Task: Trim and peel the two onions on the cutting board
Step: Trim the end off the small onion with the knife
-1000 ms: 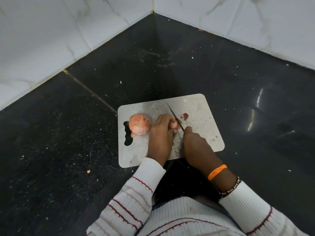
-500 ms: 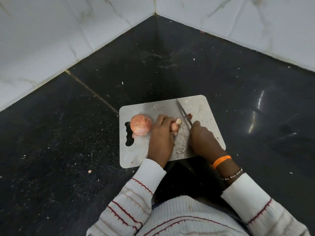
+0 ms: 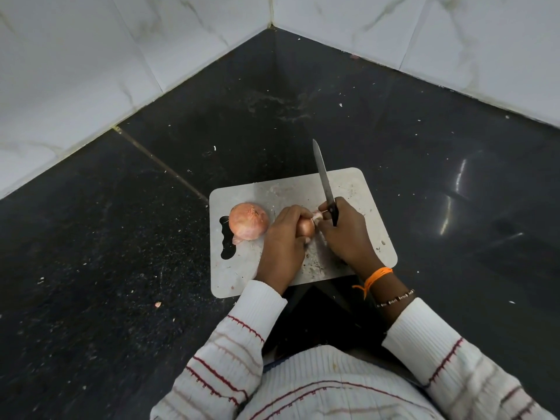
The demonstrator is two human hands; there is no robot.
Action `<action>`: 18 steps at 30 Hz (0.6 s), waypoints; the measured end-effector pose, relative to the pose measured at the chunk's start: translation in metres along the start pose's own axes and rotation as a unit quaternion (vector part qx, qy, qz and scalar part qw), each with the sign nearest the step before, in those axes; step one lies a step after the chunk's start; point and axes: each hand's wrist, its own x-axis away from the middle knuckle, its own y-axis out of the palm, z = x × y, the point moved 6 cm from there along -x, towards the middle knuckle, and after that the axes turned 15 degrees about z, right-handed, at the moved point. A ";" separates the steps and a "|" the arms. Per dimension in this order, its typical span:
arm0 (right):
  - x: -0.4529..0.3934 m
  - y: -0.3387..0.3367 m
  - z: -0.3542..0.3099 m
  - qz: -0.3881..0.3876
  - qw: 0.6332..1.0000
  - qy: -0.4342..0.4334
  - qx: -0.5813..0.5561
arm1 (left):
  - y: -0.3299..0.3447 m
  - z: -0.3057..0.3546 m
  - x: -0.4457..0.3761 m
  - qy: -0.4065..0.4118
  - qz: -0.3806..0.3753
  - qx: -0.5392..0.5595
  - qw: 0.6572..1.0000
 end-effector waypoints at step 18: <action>-0.028 -0.027 0.004 0.031 0.999 -0.032 0.021 | 0.002 -0.006 -0.004 -0.030 -0.009 -0.088 0.996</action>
